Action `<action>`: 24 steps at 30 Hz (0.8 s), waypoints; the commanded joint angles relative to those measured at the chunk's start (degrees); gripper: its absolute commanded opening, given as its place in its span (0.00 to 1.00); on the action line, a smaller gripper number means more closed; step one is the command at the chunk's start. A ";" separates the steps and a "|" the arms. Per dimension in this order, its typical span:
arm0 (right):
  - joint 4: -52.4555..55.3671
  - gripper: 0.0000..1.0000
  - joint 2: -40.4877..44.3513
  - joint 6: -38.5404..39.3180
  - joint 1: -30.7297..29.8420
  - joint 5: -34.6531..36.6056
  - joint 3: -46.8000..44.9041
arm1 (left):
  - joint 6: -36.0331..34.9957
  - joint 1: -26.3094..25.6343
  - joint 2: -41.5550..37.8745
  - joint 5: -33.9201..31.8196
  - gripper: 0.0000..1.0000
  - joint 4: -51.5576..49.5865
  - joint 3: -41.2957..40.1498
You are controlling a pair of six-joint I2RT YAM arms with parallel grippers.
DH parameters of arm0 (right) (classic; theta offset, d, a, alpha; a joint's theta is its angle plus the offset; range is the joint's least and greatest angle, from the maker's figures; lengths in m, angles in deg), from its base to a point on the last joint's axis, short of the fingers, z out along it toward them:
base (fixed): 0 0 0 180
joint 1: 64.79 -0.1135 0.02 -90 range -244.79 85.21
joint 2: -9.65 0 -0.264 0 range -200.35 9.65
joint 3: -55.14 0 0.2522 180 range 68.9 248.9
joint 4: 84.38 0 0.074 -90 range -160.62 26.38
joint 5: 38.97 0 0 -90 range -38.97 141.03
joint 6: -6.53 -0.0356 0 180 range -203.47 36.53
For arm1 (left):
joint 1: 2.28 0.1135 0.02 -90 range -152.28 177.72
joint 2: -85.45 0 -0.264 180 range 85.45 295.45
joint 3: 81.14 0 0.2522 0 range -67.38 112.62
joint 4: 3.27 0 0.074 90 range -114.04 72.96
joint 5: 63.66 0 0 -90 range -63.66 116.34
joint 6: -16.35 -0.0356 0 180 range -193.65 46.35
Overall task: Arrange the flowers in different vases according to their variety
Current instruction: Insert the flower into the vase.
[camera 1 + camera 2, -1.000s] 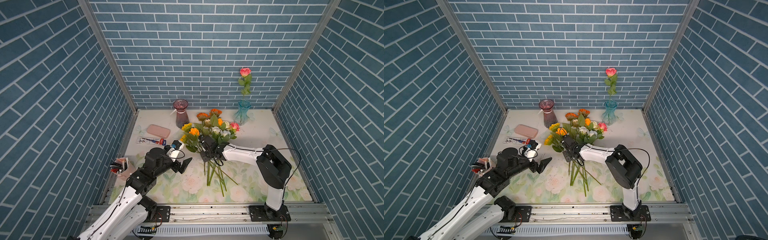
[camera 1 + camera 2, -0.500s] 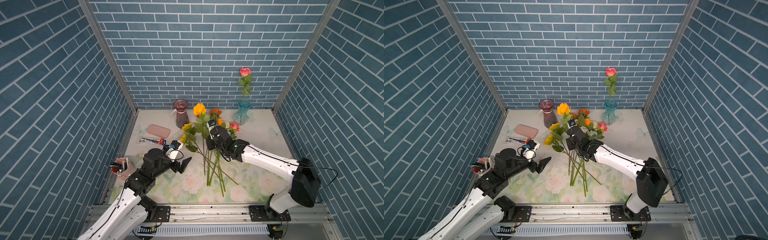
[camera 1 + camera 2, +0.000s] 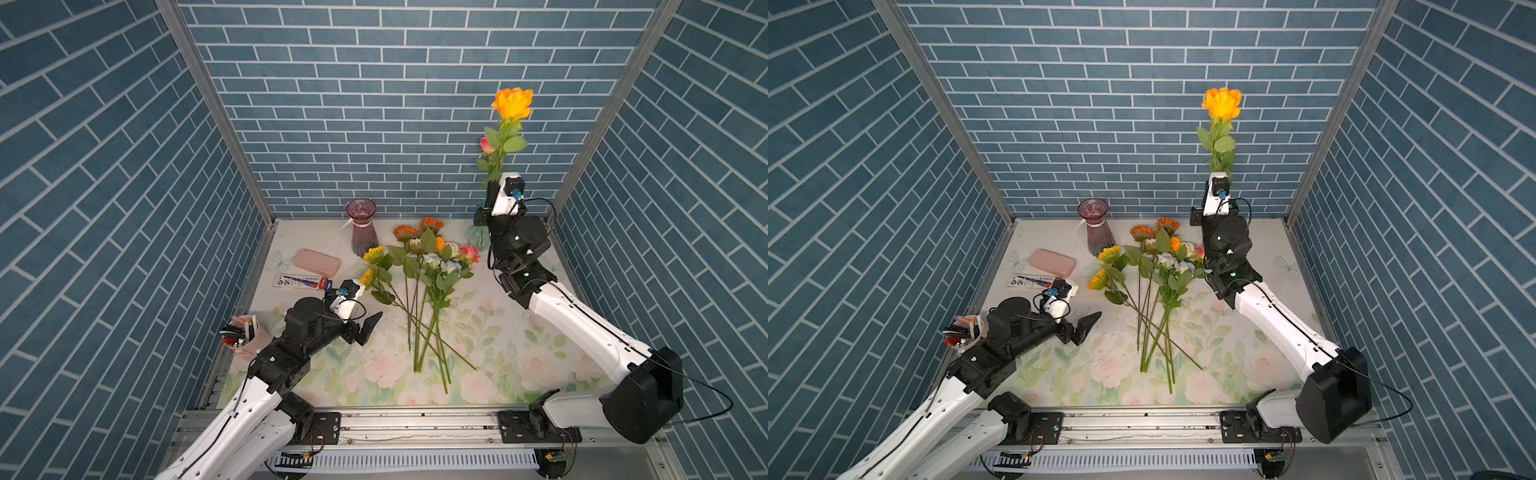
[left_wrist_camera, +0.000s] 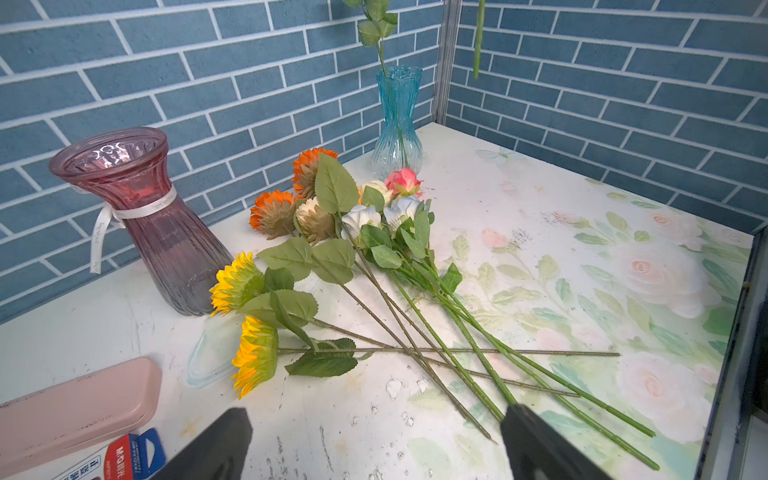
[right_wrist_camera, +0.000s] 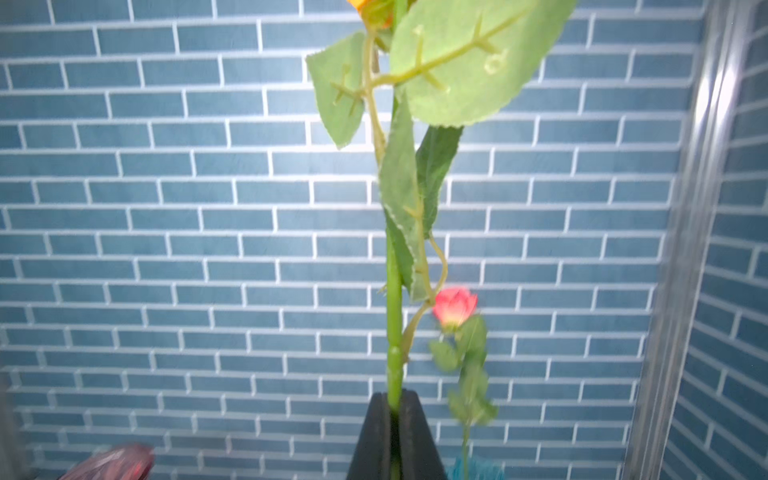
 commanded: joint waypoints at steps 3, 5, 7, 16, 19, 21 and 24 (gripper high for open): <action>-6.73 0.00 -9.09 5.08 7.71 -10.37 11.61 | -0.60 -0.21 -0.10 -1.18 1.00 1.03 0.09; -6.13 0.00 -12.76 3.40 10.37 -12.99 15.72 | -0.63 -0.22 -0.05 -1.26 1.00 1.13 -0.01; -5.92 0.00 -16.78 1.83 12.51 -15.27 19.43 | -0.68 -0.23 0.05 -1.48 1.00 1.22 -0.07; -2.37 0.00 -33.07 -4.17 18.29 -21.91 34.67 | -0.75 -0.16 0.83 -2.49 1.00 1.25 -0.18; -3.01 0.00 -35.81 -5.07 18.78 -22.42 35.74 | -0.81 -0.16 1.15 -3.06 1.00 1.17 -0.21; -3.40 0.00 -36.96 -5.67 18.82 -22.61 35.57 | -0.94 -0.16 1.51 -3.38 1.00 1.08 -0.18; -4.08 0.00 -37.52 -6.75 18.81 -23.20 33.65 | -1.01 -0.16 1.81 -3.52 1.00 1.12 -0.20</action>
